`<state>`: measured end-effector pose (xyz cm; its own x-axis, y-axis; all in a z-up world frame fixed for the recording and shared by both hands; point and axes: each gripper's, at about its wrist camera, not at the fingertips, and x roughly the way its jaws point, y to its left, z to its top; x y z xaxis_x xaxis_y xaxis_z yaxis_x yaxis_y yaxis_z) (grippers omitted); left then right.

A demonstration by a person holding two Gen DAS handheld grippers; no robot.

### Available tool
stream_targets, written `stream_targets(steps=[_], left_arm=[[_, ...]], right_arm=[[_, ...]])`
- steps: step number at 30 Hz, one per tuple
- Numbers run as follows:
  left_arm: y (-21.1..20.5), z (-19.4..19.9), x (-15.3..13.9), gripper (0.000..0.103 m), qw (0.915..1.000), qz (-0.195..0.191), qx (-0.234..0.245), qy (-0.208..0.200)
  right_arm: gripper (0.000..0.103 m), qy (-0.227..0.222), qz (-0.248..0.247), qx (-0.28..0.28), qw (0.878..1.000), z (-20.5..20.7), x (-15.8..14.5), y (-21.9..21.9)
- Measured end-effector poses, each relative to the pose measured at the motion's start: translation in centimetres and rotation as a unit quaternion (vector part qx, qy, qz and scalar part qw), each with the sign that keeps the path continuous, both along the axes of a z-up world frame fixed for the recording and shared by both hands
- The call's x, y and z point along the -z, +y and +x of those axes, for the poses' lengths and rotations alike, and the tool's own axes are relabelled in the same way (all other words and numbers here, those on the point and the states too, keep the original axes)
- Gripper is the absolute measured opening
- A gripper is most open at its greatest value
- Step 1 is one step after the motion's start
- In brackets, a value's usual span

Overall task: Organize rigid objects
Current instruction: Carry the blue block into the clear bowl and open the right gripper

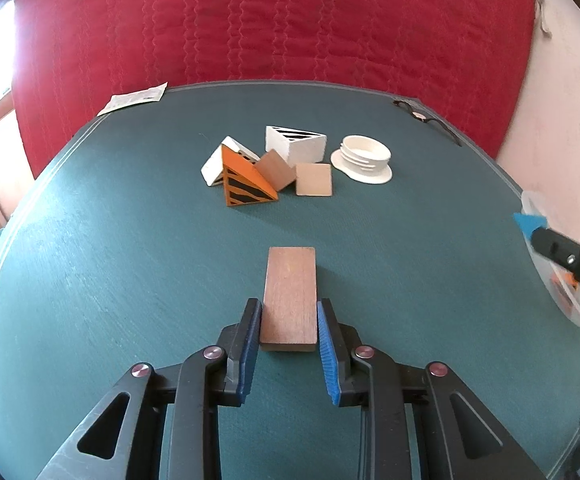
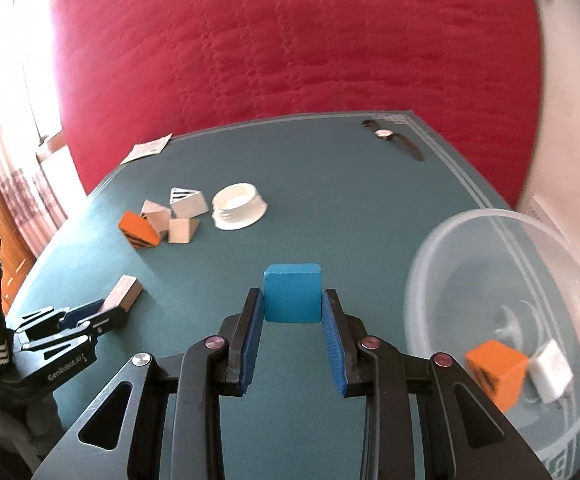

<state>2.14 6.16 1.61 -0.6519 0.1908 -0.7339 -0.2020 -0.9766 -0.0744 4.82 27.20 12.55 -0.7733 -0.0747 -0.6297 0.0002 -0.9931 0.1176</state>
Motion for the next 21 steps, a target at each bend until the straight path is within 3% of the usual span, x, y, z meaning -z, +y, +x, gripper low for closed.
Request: stream_targets(steps=[7,21], left_arm=[[2.2,1.5,-0.2,0.029,0.9996,-0.025,0.008,0.011],[4.6,2.8,-1.0,0.028,0.9989,-0.035,0.022,0.022]], right_arm=[[0.031,0.018,0.003,0.028,0.999,1.9,-1.0,2.6],[0.031,0.029,0.005,0.078,0.997,4.6,-1.4,7.2]])
